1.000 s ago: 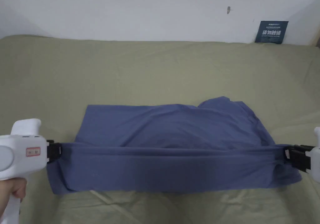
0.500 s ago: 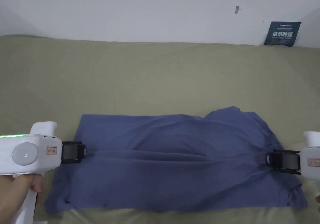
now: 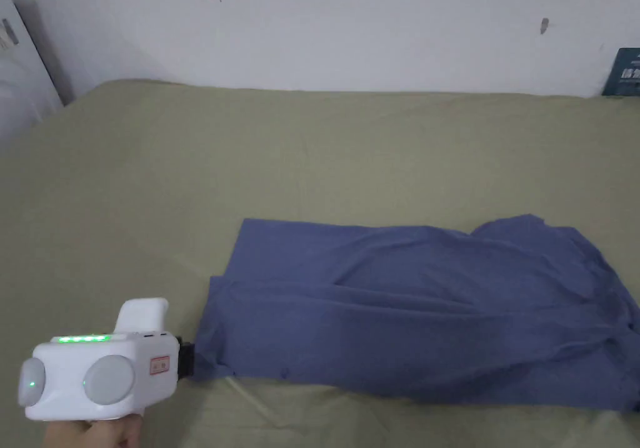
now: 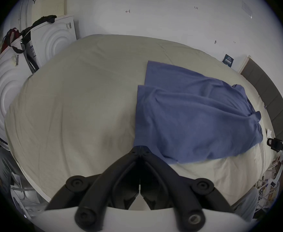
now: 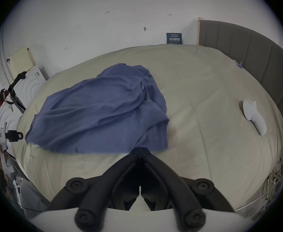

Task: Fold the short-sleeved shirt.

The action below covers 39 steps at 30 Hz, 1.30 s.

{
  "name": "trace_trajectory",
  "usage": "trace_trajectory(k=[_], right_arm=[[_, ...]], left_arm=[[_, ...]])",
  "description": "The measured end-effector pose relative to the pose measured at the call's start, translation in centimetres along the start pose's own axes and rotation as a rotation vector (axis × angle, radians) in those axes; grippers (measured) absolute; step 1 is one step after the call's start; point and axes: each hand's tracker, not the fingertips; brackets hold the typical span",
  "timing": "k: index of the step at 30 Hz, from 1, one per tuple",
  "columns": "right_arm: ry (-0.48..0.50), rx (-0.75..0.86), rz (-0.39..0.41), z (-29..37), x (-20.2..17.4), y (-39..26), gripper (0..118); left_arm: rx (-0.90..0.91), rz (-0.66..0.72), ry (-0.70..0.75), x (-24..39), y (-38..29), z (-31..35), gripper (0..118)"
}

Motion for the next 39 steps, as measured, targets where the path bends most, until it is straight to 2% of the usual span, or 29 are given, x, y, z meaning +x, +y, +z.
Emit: trace_trajectory(k=[1, 2, 3, 4, 8, 9, 10, 11, 13, 14, 15, 16, 17, 18, 19, 23, 24, 25, 26, 27, 29, 32, 36, 39], right_arm=[[0.001, -0.007, 0.005, 0.0, 0.1, -0.1, 2], [0.0, -0.009, 0.002, 0.0, 0.3, -0.1, 2], [-0.001, -0.011, 0.001, -0.1, 0.4, -0.1, 2], [0.0, -0.013, 0.001, 0.0, 0.3, 0.1, 2], [0.006, -0.025, 0.019, -0.7, 0.6, 0.5, 2], [0.005, -0.03, 0.024, -1.0, 0.7, 0.6, 2], [0.003, -0.033, 0.024, -1.2, 0.8, 0.7, 2], [-0.001, -0.035, 0.019, -1.4, 0.9, 0.9, 2], [-0.003, -0.04, 0.016, -1.5, 0.8, 1.1, 2], [-0.005, -0.036, 0.017, -1.6, 0.9, 1.2, 2], [-0.009, -0.035, 0.018, -1.8, 1.0, 1.5, 2], [-0.012, -0.039, 0.017, -2.3, 1.5, 1.5, 10], [-0.014, -0.048, 0.01, -2.7, 1.6, 1.9, 51], [-0.015, -0.074, 0.0, -3.3, 1.7, 2.1, 91], [0.004, -0.088, -0.008, -3.7, 1.9, 2.3, 110], [0.003, -0.138, -0.002, -6.5, 2.2, 3.1, 105], [0.007, -0.143, -0.003, -6.6, 1.9, 3.1, 93], [0.009, -0.145, -0.004, -6.9, 2.0, 3.2, 65], [0.019, -0.146, -0.007, -7.1, 2.1, 3.2, 14], [0.06, -0.129, -0.009, -7.1, 2.1, 3.1, 10], [0.011, -0.118, 0.019, -6.5, 1.4, 2.9, 8], [-0.003, -0.096, 0.059, -4.7, 0.9, 2.7, 8], [0.012, -0.073, 0.033, -2.1, 1.8, 2.1, 7], [0.015, -0.061, 0.048, -0.4, 1.7, 1.0, 7]], left_arm=[[-0.001, 0.001, 0.004, 0.1, 0.1, -0.2, 18], [-0.011, 0.008, 0.014, -0.9, 0.4, -1.6, 78], [-0.029, 0.016, 0.032, -1.0, 0.7, -2.3, 110], [-0.05, 0.018, 0.043, -1.1, 0.9, -3.2, 115], [-0.11, -0.005, 0.065, -1.3, 1.4, -6.8, 111], [-0.121, -0.022, 0.086, -1.2, 1.5, -7.7, 105], [-0.118, -0.038, 0.101, 0.2, 1.4, -6.9, 95], [-0.113, -0.039, 0.101, 0.3, 1.4, -7.2, 76], [-0.085, 0.01, 0.04, 0.3, 1.6, -6.4, 65], [-0.085, -0.008, 0.045, 1.1, 1.6, -5.6, 59], [-0.072, -0.033, 0.035, 1.2, 1.6, -5.4, 37], [-0.065, -0.043, 0.003, 1.2, 1.6, -5.4, 11], [-0.067, -0.039, 0.032, 1.1, 1.7, -5.4, 5], [-0.071, -0.04, 0.024, 2.1, 1.6, -4.6, 5], [-0.07, -0.038, 0.024, 2.1, 1.6, -4.5, 5], [-0.07, -0.009, 0.011, 2.3, 1.6, -4.2, 5], [-0.069, -0.007, 0.009, 2.4, 1.5, -4.1, 5], [-0.07, -0.016, 0.011, 2.6, 1.4, -4.0, 5], [-0.068, -0.03, 0.014, 2.8, 1.5, -3.9, 5], [-0.067, -0.042, 0.014, 2.9, 1.4, -3.8, 5], [-0.05, -0.053, 0.022, 3.1, 1.3, -3.2, 5], [-0.04, -0.053, 0.021, 2.9, 1.7, -2.6, 5], [-0.032, -0.057, 0.014, 2.5, 1.8, -1.2, 5], [-0.023, -0.063, 0.013, 2.0, 1.6, -0.2, 5]])
